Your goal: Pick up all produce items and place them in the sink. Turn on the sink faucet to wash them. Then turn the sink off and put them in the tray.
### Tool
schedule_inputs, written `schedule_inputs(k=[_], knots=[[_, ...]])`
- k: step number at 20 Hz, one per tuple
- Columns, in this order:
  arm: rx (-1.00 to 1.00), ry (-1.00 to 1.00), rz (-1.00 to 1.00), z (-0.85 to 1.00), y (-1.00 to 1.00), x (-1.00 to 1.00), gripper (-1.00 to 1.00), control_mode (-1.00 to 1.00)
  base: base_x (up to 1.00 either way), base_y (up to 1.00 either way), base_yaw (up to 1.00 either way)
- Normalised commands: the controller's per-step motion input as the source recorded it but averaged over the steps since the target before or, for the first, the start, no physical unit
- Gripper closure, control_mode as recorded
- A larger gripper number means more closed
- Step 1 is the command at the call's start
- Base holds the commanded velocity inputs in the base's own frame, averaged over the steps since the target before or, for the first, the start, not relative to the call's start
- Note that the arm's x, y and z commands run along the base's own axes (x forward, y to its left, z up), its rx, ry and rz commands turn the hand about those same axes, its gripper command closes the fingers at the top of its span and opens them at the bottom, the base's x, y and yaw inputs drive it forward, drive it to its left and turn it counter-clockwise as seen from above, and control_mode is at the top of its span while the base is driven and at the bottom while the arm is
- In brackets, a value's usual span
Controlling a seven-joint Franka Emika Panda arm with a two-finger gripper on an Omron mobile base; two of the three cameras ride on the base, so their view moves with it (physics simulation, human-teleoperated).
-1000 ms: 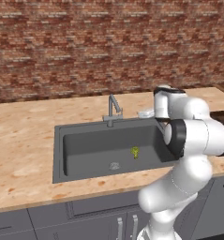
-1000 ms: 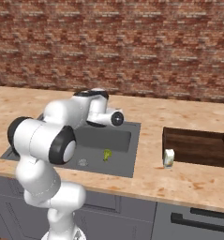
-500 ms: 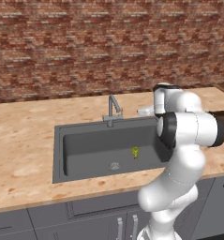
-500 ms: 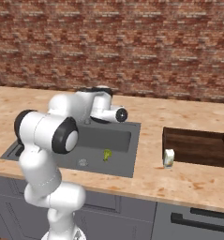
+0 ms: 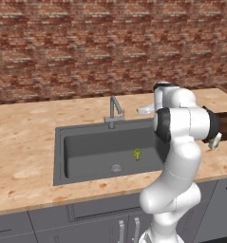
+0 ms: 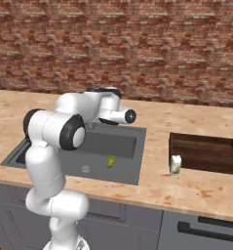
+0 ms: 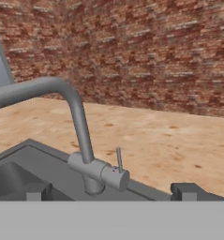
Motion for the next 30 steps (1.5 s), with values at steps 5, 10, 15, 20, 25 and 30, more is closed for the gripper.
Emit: schedule_inputs(k=[5,10,15,20,25,30], knots=[[0.0,0.0,0.03,-0.14,0.0,0.27,-1.0,-1.0,0.0,0.0,0.0],[0.0,0.01,0.02,-0.15,0.07,0.25,-1.0,-1.0,0.0,0.0,0.0],[0.0,0.0,0.02,-0.09,0.08,0.16,-1.0,-1.0,0.0,0.0,0.0],[0.0,0.0,0.01,-0.05,0.14,0.12,-1.0,-1.0,0.0,0.0,0.0],[-0.01,0.01,0.01,-0.04,0.14,0.03,-1.0,-1.0,0.0,0.0,0.0],[0.0,0.01,0.02,-0.07,0.09,0.01,-1.0,-1.0,0.0,0.0,0.0]])
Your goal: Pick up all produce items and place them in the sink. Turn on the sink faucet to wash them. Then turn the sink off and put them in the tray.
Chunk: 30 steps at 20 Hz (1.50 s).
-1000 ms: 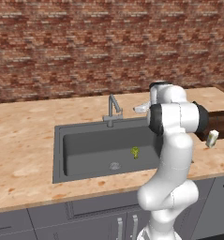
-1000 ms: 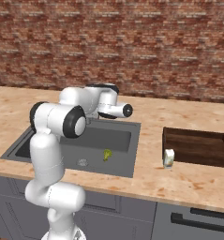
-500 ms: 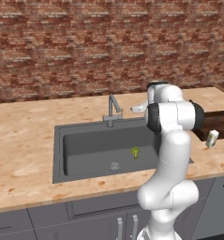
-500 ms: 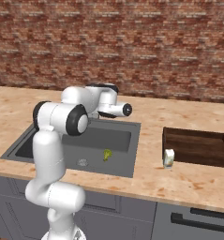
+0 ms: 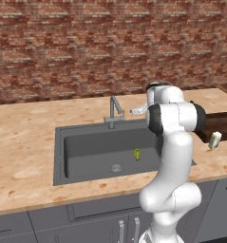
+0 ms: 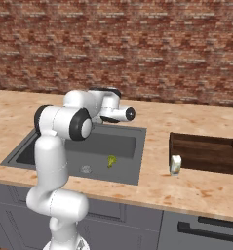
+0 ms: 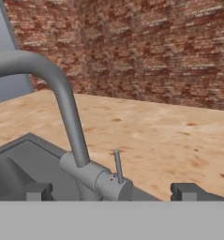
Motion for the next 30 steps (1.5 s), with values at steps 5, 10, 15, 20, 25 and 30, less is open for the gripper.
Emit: schedule_inputs(k=[5,10,15,20,25,30], knots=[[0.0,0.01,0.02,-0.04,0.08,0.09,-1.0,-1.0,0.0,0.0,0.0],[0.0,0.01,0.01,-0.01,0.04,0.17,-1.0,-1.0,0.0,0.0,0.0],[0.0,0.0,0.01,-0.03,0.05,0.17,-1.0,-1.0,0.0,0.0,0.0],[0.0,0.02,0.0,-0.07,0.13,0.18,-1.0,-1.0,0.0,0.0,0.0],[0.0,0.02,0.0,-0.09,0.16,0.15,-1.0,-1.0,0.0,0.0,0.0],[0.0,0.02,0.0,-0.07,0.15,0.12,-1.0,-1.0,0.0,0.0,0.0]])
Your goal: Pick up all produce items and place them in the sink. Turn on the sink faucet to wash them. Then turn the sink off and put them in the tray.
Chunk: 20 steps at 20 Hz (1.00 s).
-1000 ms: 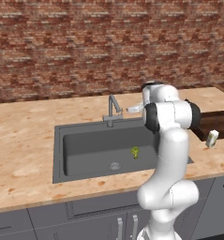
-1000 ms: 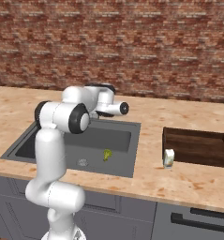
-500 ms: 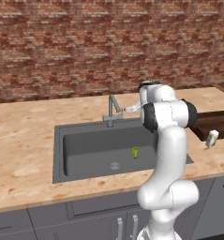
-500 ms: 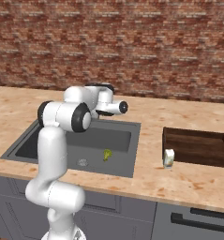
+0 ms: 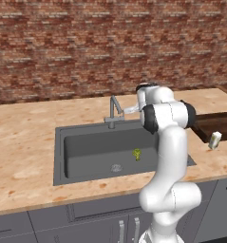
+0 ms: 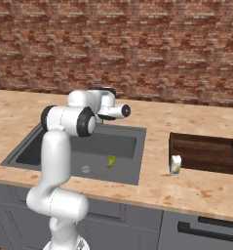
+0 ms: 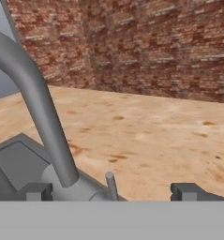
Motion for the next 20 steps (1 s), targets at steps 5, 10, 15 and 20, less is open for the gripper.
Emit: schedule_inputs(k=[5,10,15,20], knots=[[0.0,0.02,0.0,-0.07,0.14,0.1,-1.0,-1.0,0.0,0.0,0.0],[-0.01,0.02,0.0,-0.09,0.15,0.1,-1.0,-1.0,0.0,0.0,0.0],[-0.01,0.02,0.0,-0.1,0.16,0.1,-1.0,-1.0,0.0,0.0,0.0],[0.0,0.0,0.01,-0.08,0.11,0.13,1.0,-1.0,0.0,0.0,0.0]])
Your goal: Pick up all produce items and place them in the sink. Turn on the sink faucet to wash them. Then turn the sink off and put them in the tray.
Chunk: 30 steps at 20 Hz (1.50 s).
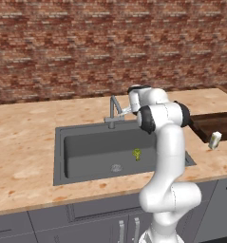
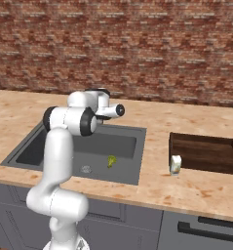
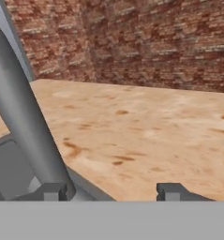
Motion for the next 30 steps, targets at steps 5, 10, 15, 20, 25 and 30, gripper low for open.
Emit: schedule_inputs(k=[5,10,15,20,25,30], knots=[[-0.01,0.0,0.01,-0.02,0.01,0.01,1.0,-1.0,0.0,0.0,0.0],[0.0,0.0,0.0,0.0,0.0,0.0,1.0,-1.0,0.0,0.0,0.0],[0.0,0.0,0.0,-0.02,0.0,0.06,1.0,-1.0,0.0,0.0,0.0],[0.0,0.0,0.0,-0.01,0.0,0.01,1.0,-1.0,0.0,0.0,0.0],[0.0,0.0,0.0,-0.02,0.0,0.0,1.0,-1.0,0.0,0.0,0.0],[0.0,0.0,0.0,-0.08,0.0,0.0,1.0,-1.0,0.0,0.0,0.0]])
